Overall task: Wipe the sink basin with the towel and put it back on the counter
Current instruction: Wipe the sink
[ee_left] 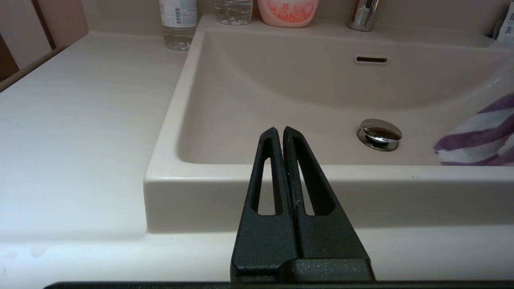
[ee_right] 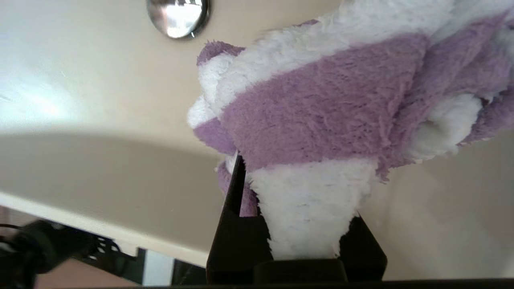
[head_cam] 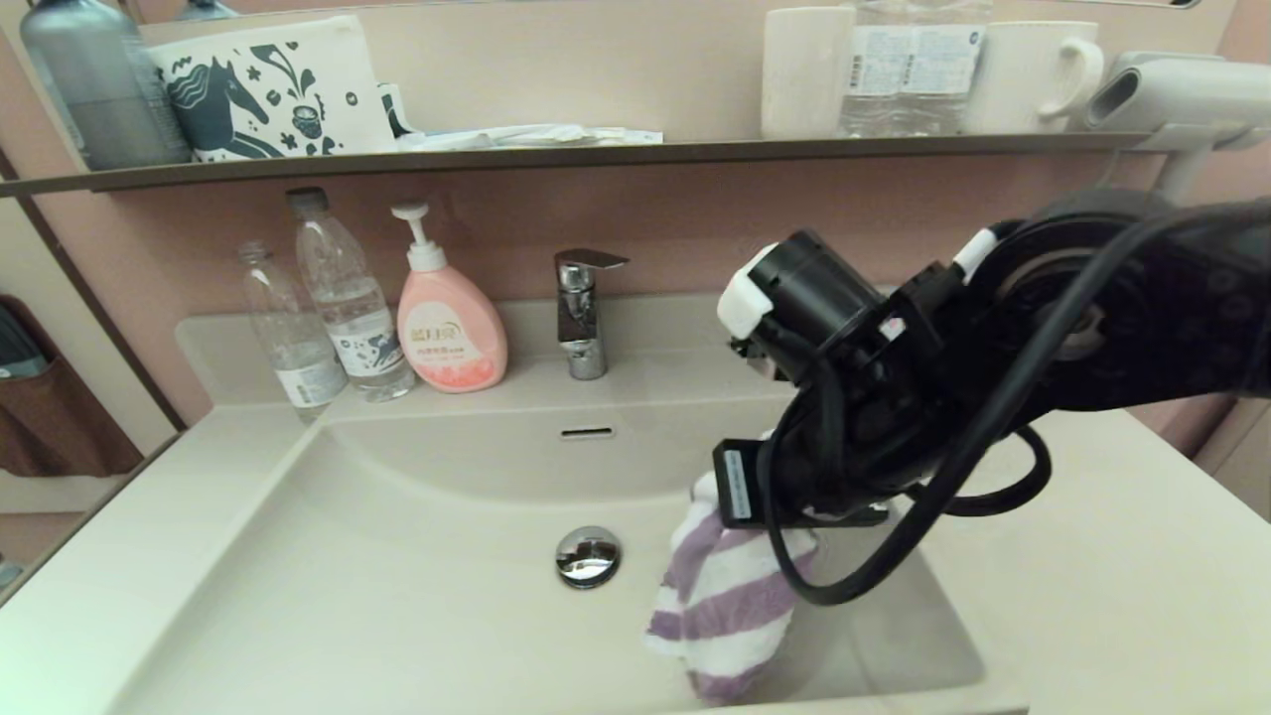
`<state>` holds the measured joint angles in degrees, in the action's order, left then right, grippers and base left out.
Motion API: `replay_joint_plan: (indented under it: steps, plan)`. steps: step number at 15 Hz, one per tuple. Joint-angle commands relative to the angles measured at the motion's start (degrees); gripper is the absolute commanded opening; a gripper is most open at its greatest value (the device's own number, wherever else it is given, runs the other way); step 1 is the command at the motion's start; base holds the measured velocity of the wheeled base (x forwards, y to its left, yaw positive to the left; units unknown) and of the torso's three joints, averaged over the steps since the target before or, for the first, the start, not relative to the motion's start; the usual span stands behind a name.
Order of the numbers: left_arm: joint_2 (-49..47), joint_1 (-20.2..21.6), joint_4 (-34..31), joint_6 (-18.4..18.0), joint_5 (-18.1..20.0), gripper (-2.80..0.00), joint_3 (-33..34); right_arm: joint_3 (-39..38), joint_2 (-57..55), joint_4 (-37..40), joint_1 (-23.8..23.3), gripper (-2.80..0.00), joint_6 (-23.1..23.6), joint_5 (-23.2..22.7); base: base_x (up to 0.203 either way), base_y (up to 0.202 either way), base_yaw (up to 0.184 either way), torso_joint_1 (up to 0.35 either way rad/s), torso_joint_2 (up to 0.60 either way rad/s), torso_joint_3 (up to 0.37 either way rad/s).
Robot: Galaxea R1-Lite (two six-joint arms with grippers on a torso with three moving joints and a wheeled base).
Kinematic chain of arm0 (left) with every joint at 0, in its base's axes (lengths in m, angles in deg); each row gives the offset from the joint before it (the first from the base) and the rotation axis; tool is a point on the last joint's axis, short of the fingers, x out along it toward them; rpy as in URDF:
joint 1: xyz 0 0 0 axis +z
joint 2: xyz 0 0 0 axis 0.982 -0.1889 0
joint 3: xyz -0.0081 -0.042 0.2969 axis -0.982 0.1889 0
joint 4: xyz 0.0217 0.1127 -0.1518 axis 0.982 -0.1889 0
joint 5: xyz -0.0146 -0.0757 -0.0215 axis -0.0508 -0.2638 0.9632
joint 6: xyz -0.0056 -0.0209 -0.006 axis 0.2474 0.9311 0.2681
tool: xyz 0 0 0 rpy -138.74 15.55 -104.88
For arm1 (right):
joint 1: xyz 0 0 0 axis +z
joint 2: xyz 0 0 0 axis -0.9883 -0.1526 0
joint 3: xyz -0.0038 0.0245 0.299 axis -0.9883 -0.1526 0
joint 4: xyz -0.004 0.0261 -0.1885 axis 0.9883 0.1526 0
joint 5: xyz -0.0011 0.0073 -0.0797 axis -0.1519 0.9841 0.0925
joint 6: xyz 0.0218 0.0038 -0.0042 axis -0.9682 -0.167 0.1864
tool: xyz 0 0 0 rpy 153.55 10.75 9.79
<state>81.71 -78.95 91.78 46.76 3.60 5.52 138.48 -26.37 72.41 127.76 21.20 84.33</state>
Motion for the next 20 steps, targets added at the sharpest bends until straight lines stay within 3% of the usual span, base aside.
replay_joint_plan:
  steps: [1,6,9,14,15,18,20]
  plan:
    - [-0.1,0.0,0.0,0.0,0.0,-2.8,0.0,-0.5,3.8,-0.6,-0.8,-2.8,-0.8,0.1,0.0,0.0,0.0,0.0,0.0,0.0]
    - [-0.1,0.0,0.0,0.0,0.0,-2.8,0.0,-1.3,-0.3,-9.4,0.4,-2.8,-1.2,4.2,0.0,0.0,0.0,0.0,0.0,0.0]
    - [-0.1,0.0,0.0,0.0,-0.1,-2.8,0.0,-1.1,-7.6,-21.1,6.1,-2.8,-0.4,8.2,0.0,0.0,0.0,0.0,0.0,0.0]
    - [-0.1,0.0,0.0,0.0,0.0,-2.8,0.0,1.1,-18.5,-41.7,11.5,-2.8,12.9,10.8,0.0,0.0,0.0,0.0,0.0,0.0]
    - [-0.1,0.0,0.0,0.0,0.0,-2.8,0.0,1.8,-20.1,-46.2,11.6,-2.8,18.1,10.8,0.0,0.0,0.0,0.0,0.0,0.0]
    - [0.0,0.0,0.0,0.0,-0.1,-2.8,0.0,7.4,-26.3,-57.3,10.5,-2.8,26.2,10.3,0.0,0.0,0.0,0.0,0.0,0.0]
    - [-0.1,0.0,0.0,0.0,0.0,-2.8,0.0,10.1,-29.7,-59.9,9.5,-2.8,31.9,8.1,0.0,0.0,0.0,0.0,0.0,0.0]
